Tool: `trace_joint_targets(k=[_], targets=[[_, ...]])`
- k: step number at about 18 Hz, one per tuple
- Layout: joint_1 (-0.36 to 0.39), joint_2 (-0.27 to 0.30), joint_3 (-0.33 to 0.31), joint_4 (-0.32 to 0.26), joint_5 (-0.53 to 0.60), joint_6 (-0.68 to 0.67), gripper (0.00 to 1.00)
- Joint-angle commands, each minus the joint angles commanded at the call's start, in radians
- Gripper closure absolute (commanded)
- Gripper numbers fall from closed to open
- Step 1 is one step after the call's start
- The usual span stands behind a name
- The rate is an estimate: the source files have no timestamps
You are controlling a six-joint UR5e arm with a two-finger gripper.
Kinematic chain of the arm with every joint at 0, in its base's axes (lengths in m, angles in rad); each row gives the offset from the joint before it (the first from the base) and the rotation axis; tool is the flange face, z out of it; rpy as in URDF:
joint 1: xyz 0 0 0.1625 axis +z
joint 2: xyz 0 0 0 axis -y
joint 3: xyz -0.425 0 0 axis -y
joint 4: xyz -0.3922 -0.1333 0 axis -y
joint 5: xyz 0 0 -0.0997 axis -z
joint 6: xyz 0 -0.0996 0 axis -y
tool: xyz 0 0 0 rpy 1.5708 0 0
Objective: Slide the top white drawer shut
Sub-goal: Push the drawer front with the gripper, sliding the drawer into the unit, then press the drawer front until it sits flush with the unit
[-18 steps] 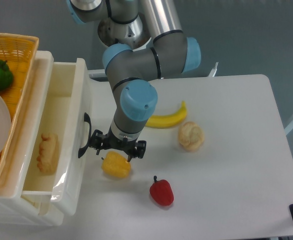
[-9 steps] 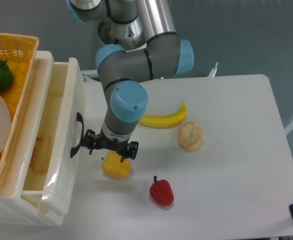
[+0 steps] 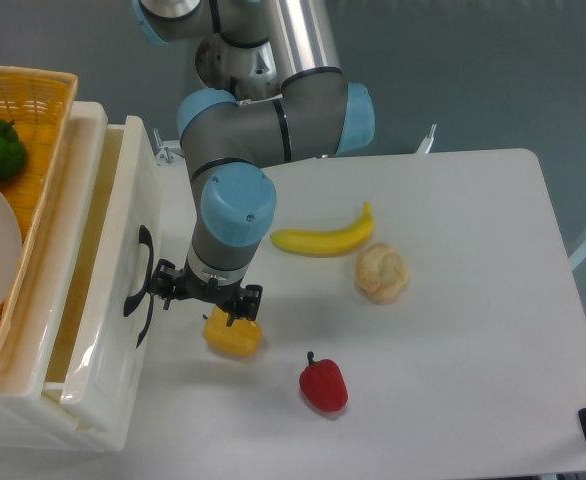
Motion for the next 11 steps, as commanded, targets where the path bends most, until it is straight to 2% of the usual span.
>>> trace_joint_targets(k=[11], targets=[[-0.009, 0.002, 0.000, 0.000, 0.000, -0.003, 0.00]])
